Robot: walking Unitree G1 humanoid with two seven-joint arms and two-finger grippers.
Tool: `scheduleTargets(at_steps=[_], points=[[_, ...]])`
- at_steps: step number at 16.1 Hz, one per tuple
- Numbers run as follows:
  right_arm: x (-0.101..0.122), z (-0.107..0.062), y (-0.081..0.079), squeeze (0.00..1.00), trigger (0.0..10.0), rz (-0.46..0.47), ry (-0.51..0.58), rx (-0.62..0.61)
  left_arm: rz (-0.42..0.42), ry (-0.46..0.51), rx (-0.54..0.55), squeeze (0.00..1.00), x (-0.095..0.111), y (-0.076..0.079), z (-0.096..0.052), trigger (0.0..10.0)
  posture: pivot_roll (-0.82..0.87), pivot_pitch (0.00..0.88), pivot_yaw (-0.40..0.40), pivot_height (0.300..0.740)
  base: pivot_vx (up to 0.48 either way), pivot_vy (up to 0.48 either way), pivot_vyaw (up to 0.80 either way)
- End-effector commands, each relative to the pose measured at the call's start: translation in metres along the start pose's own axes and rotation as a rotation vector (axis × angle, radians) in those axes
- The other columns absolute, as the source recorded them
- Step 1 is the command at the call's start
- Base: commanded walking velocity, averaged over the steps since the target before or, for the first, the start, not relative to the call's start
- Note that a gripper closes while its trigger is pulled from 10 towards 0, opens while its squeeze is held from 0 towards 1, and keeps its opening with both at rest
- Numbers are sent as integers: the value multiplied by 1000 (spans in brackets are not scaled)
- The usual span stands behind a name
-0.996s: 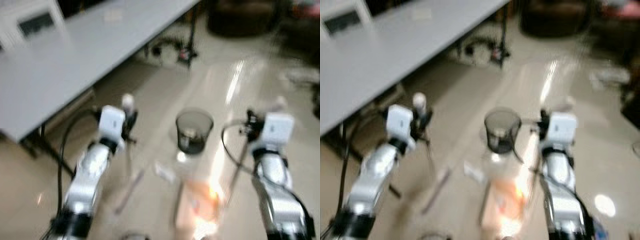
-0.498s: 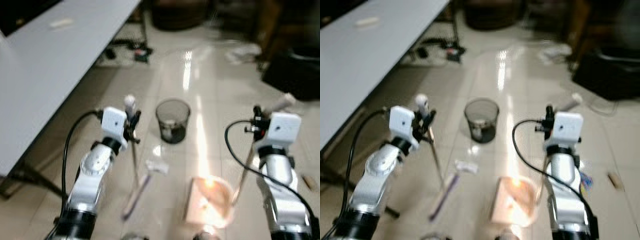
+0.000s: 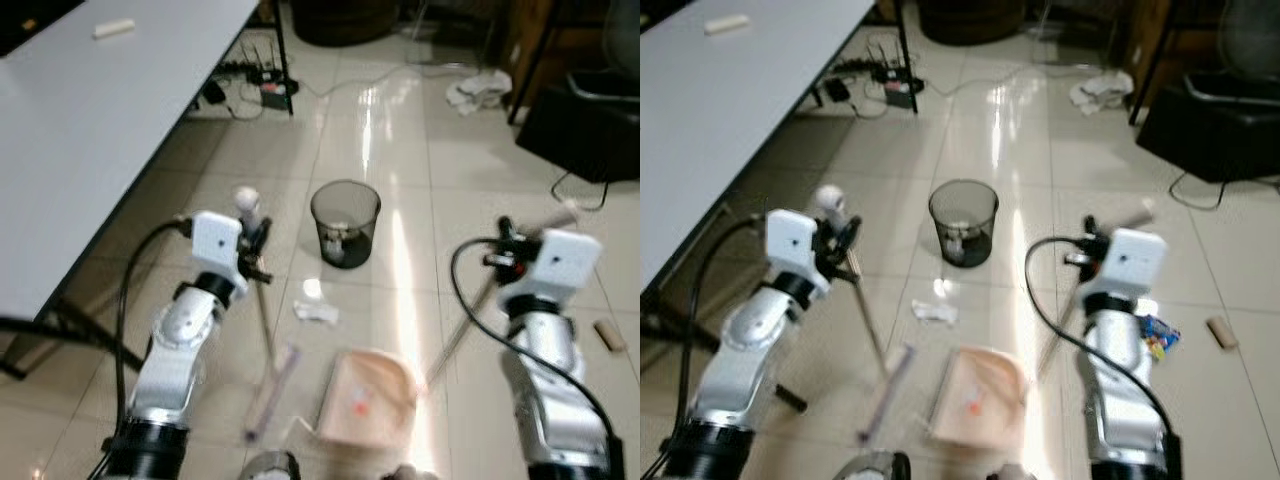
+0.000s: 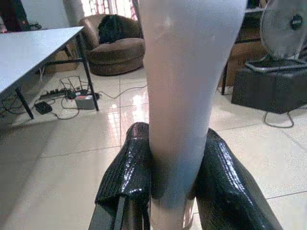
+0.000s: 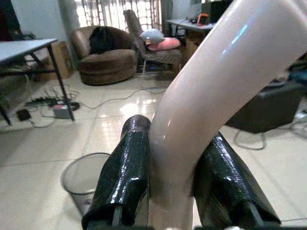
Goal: Sweep floor
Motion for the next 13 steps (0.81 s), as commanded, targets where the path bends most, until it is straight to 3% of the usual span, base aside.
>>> scheduleTargets(at_steps=[1, 5, 9, 13], points=[[6, 2, -8, 0, 10000, 27, 16, 22, 29, 36, 11, 0, 12, -5, -1, 10000, -1, 97, 72, 740, 0, 0, 0], [5, 3, -12, 0, 10000, 47, 2, 45, 35, 45, 20, 0, 14, -6, -1, 10000, 1, 95, 54, 740, 69, 0, -275], [3, 7, -11, 0, 10000, 48, -5, 50, 51, 61, 34, 0, 17, -8, -3, 10000, 2, 90, 49, 740, 345, 0, -609], [4, 8, -12, 0, 10000, 38, 9, 54, 65, 76, 34, 0, 21, -8, 0, 10000, -2, 85, 63, 740, 428, 0, 0]])
Point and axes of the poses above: a point about 5 cm out from each wrist's last joint towards the gripper, its own z axis pointing out of the wrist towards the gripper, its own x axis along the axis of the wrist's last joint, y = z × x, the point moved 4 cm from there along z, pointing out of the wrist towards the gripper, and after that the axes turned 12 degrees about -z, right-handed, at the moved point
